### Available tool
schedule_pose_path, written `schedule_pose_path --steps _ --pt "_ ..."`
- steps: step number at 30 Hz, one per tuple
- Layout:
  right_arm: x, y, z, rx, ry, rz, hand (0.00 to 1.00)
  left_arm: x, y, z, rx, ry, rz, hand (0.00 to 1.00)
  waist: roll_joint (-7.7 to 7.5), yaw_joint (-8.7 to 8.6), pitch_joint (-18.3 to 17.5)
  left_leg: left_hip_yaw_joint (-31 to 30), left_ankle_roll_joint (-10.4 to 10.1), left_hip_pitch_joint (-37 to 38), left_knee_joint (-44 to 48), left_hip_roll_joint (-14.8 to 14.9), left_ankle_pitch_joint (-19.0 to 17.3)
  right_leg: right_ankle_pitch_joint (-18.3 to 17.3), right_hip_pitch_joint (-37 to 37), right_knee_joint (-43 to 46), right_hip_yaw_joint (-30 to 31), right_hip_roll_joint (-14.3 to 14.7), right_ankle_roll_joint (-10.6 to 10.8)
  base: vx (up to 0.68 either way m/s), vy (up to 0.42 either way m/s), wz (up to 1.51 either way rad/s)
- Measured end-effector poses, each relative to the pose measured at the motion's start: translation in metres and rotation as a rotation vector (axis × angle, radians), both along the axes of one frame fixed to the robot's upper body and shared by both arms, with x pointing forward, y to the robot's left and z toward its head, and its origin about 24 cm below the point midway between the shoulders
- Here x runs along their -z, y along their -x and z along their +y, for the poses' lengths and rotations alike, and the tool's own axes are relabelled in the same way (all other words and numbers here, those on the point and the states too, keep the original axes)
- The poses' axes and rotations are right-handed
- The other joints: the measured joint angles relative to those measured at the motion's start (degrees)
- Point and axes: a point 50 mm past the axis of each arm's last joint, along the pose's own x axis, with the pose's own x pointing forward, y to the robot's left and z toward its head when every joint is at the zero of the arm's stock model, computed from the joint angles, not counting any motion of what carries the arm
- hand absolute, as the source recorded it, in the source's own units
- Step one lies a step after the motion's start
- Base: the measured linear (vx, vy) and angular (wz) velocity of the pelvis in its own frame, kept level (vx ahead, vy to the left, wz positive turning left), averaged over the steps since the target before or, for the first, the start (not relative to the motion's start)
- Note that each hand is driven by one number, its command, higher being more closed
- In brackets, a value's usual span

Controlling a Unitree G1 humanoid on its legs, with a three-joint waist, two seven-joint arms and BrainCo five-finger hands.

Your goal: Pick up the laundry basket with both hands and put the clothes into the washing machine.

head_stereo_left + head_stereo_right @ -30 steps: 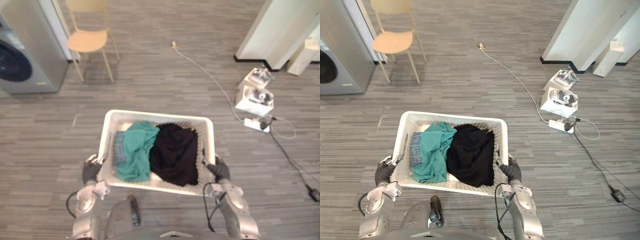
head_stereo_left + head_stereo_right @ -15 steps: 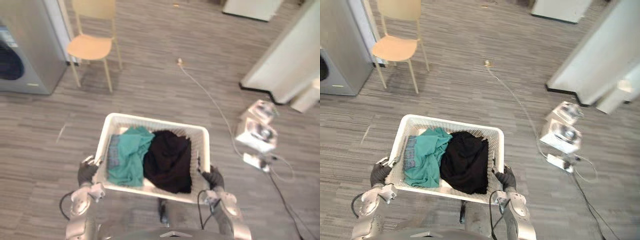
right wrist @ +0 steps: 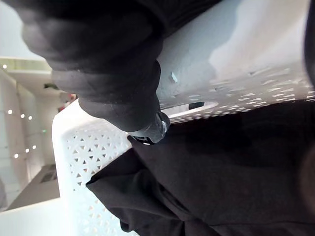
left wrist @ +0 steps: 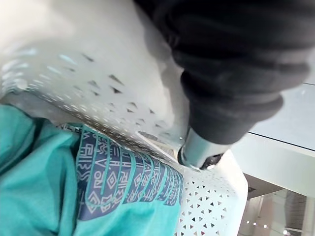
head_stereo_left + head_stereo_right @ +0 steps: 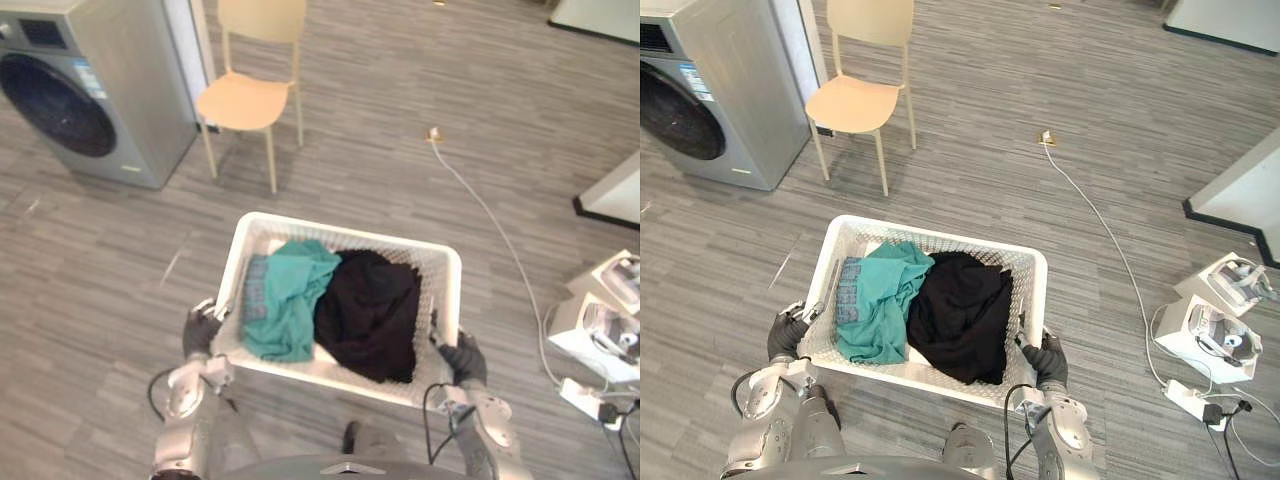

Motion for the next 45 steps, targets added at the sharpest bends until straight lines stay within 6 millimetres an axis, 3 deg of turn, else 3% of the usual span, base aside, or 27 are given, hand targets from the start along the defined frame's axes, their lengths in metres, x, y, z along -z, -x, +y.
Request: schedule_pose_path --steps 1,2,3,5,6,7,9,11,12,14,15,18,19,20,22,25,26,28,29,31,32,34,37,40,41,43,45 --pt "0.003 0.001 0.0 0.001 -0.004 0.012 1.0 0.002 0.001 0.0 0.003 -0.002 0.013 1.0 -0.18 -0.12 -0.68 0.07 -0.65 -0.01 1.2 -1.37 3.41 0.11 0.15 -0.18 0.45 -1.37 1.26 0.38 0.53 -0.23" --pt "0.009 0.004 0.004 0.012 -0.03 0.035 1.0 0.002 0.001 0.005 0.011 -0.027 0.017 1.0 -2.72 -1.19 -1.42 0.2 0.78 -2.59 6.72 -4.22 0.0 1.67 0.9 -1.66 0.86 -4.56 2.63 0.39 0.525 0.1" --pt "0.011 0.005 0.008 0.018 -0.053 0.039 1.0 -0.001 -0.003 0.01 0.019 -0.048 0.01 1.0 -3.14 -1.77 -1.67 0.38 2.56 -5.17 11.88 -5.27 -3.3 5.4 0.6 -2.16 1.39 -5.77 2.6 0.44 0.642 0.07" --pt "0.013 0.003 0.014 0.023 -0.082 0.039 1.0 -0.003 -0.005 0.016 0.025 -0.078 0.007 1.0 -3.49 -0.72 -1.66 2.52 4.83 -5.0 15.02 -5.82 -7.14 10.52 -1.66 1.41 2.35 -7.52 -0.33 0.36 0.59 -0.24" --pt "0.013 0.002 0.019 0.017 -0.096 0.038 1.0 -0.004 -0.005 0.022 0.019 -0.093 0.007 1.0 -3.41 -0.03 -1.59 4.29 5.91 -2.38 14.49 -6.36 -9.14 14.29 -4.43 7.27 2.64 -8.79 -4.76 0.24 0.412 -0.3" --pt "0.014 0.001 0.021 0.01 -0.103 0.039 1.0 -0.004 -0.005 0.025 0.012 -0.1 0.008 1.0 -3.42 0.0 -1.5 4.79 6.49 -0.71 13.61 -6.73 -9.58 15.93 -6.2 11.38 2.79 -9.28 -6.14 0.31 0.406 -0.12" --pt "0.022 0.001 0.032 -0.005 -0.147 0.06 1.0 -0.007 -0.001 0.036 -0.007 -0.135 0.005 1.0 -2.97 -0.65 -1.19 5.3 7.41 6.37 8.05 -7.9 -10.11 11.21 -11.38 30.4 2.46 -6.02 -5.21 0.29 0.216 0.16" --pt "0.022 0.0 0.034 -0.013 -0.148 0.058 1.0 -0.007 0.002 0.039 -0.009 -0.154 0.007 1.0 -3.28 -0.68 -1.35 6.03 8.02 10.39 4.14 -9.08 -10.58 6.19 -15.12 36.75 -0.5 -2.03 -6.11 0.27 0.069 0.06" --pt "0.021 -0.003 0.033 -0.018 -0.143 0.05 1.0 -0.005 0.005 0.04 -0.018 -0.152 0.017 1.0 -3.45 -0.79 -1.45 7.0 8.0 12.32 2.13 -9.99 -10.66 3.3 -18.68 36.87 -3.38 0.21 -6.79 0.33 0.014 -0.05" --pt "0.021 -0.004 0.033 -0.024 -0.141 0.05 1.0 -0.004 0.006 0.04 -0.023 -0.15 0.023 1.0 -3.29 -1.02 -1.31 7.69 7.67 13.63 1.03 -10.23 -10.97 1.99 -20.85 33.65 -6.16 1.52 -8.25 0.28 -0.03 -0.12" --pt "0.025 -0.004 0.033 -0.028 -0.144 0.064 1.0 -0.003 0.008 0.04 -0.028 -0.147 0.029 1.0 -3.2 -1.21 -1.25 8.48 6.81 15.26 -0.26 -10.23 -11.49 1.51 -22.37 25.76 -8.73 2.83 -9.46 0.24 -0.055 -0.15" --pt "0.025 -0.004 0.033 -0.03 -0.141 0.07 1.0 -0.001 0.009 0.039 -0.048 -0.125 0.037 1.0 -3.13 -1.73 -0.92 10.09 4.81 18.82 -2.48 -10.22 -12.69 6.12 -22.2 5.86 -10.28 3.82 -11.21 0.37 -0.118 -0.19" --pt "0.025 -0.005 0.031 -0.032 -0.135 0.069 1.0 0.0 0.009 0.037 -0.049 -0.117 0.035 1.0 -3.85 -1.96 -0.96 10.68 3.0 21.01 -2.89 -10.23 -13.85 13.12 -20.47 -3.73 -10.34 3.81 -11.39 0.45 -0.164 -0.2" --pt "0.024 -0.005 0.029 -0.034 -0.123 0.07 1.0 0.0 0.008 0.036 -0.046 -0.114 0.037 1.0 -3.64 -2.1 -0.55 10.97 1.82 22.86 -3.71 -10.43 -14.55 19.76 -18.57 -5.28 -10.78 4.55 -12.88 0.49 -0.178 -0.32" --pt "0.019 -0.01 0.018 -0.037 -0.077 0.057 1.0 0.003 0.004 0.022 -0.022 -0.082 0.039 1.0 0.39 -2.13 -0.48 9.69 1.82 24.69 -3.96 -7.61 -13.13 13.98 -19.32 -0.98 -9.35 8.35 -13.98 0.36 -0.118 -0.42" --pt "0.016 -0.011 0.014 -0.036 -0.062 0.049 1.0 0.002 0.002 0.016 -0.019 -0.065 0.03 1.0 1.83 -1.95 -0.1 6.21 2.21 21.87 10.23 -3.3 -11.26 9.69 -16.43 1.0 -9.54 11.29 -14.98 0.47 -0.114 -0.38" --pt "0.013 -0.01 0.011 -0.035 -0.048 0.04 1.0 0.003 0.003 0.013 -0.02 -0.047 0.033 1.0 1.99 -1.96 -0.05 1.92 2.77 15.1 27.88 -0.39 -3.29 7.96 -12.71 1.15 -9.4 12.11 -15.52 0.42 -0.014 -0.21" --pt "0.009 -0.008 0.009 -0.032 -0.034 0.028 1.0 0.004 0.004 0.01 -0.021 -0.032 0.035 1.0 2.21 -1.54 -0.01 1.63 2.04 10.85 38.42 0.96 -2.55 6.99 -10.26 1.01 -9.13 12.16 -15.77 0.41 0.02 -0.11" --pt "0.004 -0.006 0.008 -0.027 -0.024 0.013 1.0 0.003 0.004 0.009 -0.018 -0.027 0.031 1.0 2.34 -1.33 0.12 3.25 2.96 7.47 44.57 1.74 -3.37 6.4 -7.63 0.34 -9.16 11.97 -15.74 0.38 0.068 0.0" --pt "-0.005 -0.001 0.008 -0.009 -0.014 -0.015 1.0 -0.003 0.002 0.008 -0.009 -0.024 -0.003 1.0 2.37 -0.63 0.26 9.51 4.72 3.5 44.51 2.72 -5.99 5.61 -3.12 -2.05 -9.94 11.08 -14.79 0.39 0.104 0.3" --pt "-0.008 0.0 0.008 -0.001 -0.018 -0.034 1.0 -0.008 -0.001 0.007 -0.006 -0.026 -0.027 1.0 2.26 -0.62 0.23 12.95 6.7 1.72 39.78 2.75 -8.0 5.2 -1.61 -2.81 -11.15 10.21 -14.11 0.31 0.142 0.51" --pt "-0.011 -0.001 0.008 0.011 -0.023 -0.056 1.0 -0.014 -0.008 0.007 -0.001 -0.031 -0.058 1.0 1.67 -0.23 0.61 16.23 8.4 -0.82 29.55 2.55 -9.9 4.31 -0.48 -2.94 -11.9 8.44 -12.61 0.3 0.242 0.42" --pt "-0.009 -0.004 0.009 0.006 -0.027 -0.053 1.0 -0.013 -0.008 0.009 -0.008 -0.037 -0.054 1.0 0.42 -0.01 1.02 11.69 6.17 -3.55 15.39 2.25 -8.86 2.21 -0.08 -1.3 -11.03 4.39 -9.22 0.22 0.285 0.11" --pt "0.002 -0.004 0.01 -0.003 -0.032 -0.005 1.0 -0.005 0.0 0.012 -0.026 -0.036 -0.01 1.0 1.19 0.24 0.61 1.89 3.58 -1.4 1.44 2.3 -3.78 -0.13 0.75 1.1 -7.28 0.28 -2.41 0.3 0.522 -0.32" --pt "0.007 -0.003 0.01 -0.002 -0.04 0.016 1.0 -0.002 0.002 0.01 -0.031 -0.031 0.005 1.0 1.38 0.01 0.19 2.06 -1.12 -0.74 2.41 1.48 1.62 -0.76 1.0 1.67 -6.02 -1.26 -0.25 0.3 0.558 -0.39" --pt "0.018 -0.001 0.025 -0.005 -0.102 0.055 1.0 -0.001 0.003 0.027 -0.041 -0.092 0.028 1.0 -2.88 -0.53 -0.69 3.65 0.57 -3.65 12.3 -2.41 -4.02 2.1 1.99 -0.01 -3.02 -6.3 0.87 0.37 0.61 -0.14" --pt "0.019 -0.001 0.027 0.013 -0.12 0.053 1.0 -0.005 -0.003 0.028 -0.026 -0.103 0.015 1.0 -3.11 -0.76 -0.69 3.56 2.96 -5.83 17.33 -4.11 -8.15 6.65 1.3 1.6 -2.76 -8.47 1.06 0.38 0.58 0.27"
